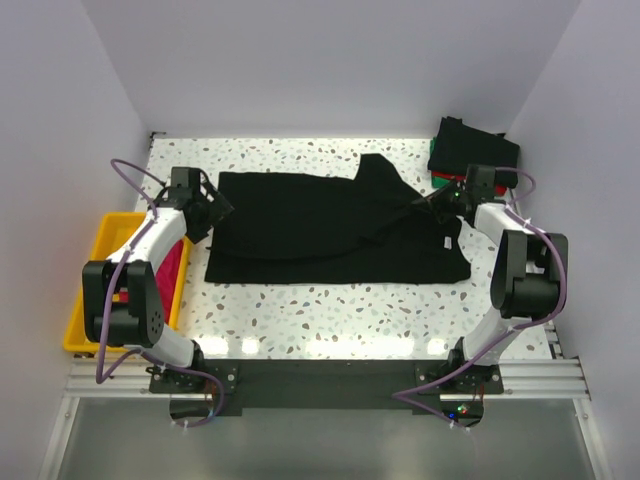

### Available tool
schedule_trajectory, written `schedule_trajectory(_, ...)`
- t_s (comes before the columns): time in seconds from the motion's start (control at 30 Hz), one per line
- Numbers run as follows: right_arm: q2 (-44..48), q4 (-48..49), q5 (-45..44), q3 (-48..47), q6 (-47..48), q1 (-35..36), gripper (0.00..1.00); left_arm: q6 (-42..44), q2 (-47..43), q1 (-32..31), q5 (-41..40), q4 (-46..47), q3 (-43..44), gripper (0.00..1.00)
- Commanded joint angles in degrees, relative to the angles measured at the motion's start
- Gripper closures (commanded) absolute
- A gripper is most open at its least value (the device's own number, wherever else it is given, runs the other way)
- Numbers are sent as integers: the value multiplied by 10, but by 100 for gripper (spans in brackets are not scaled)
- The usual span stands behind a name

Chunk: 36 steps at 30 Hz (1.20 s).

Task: Fold and stack the t-shirts
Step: Fold the tshirt

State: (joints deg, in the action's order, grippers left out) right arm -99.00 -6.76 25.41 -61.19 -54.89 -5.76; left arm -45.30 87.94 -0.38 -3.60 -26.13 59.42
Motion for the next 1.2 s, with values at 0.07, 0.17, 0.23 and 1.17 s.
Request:
schedule_trajectory(0.07, 21, 62, 18, 26, -21, -4, 100, 14, -12, 4, 7, 13, 18, 13)
schedule_trajectory(0.17, 21, 65, 13, 38, -23, -6, 100, 16, -15, 4, 14, 14, 13, 13)
schedule_trajectory(0.23, 21, 82, 12, 47, -32, -8, 100, 19, -23, 4, 22, 20, 6, 12)
schedule_trajectory(1.17, 52, 205, 18, 105, -90, -14, 55, 36, -162, -102, 18, 25, -131, 72)
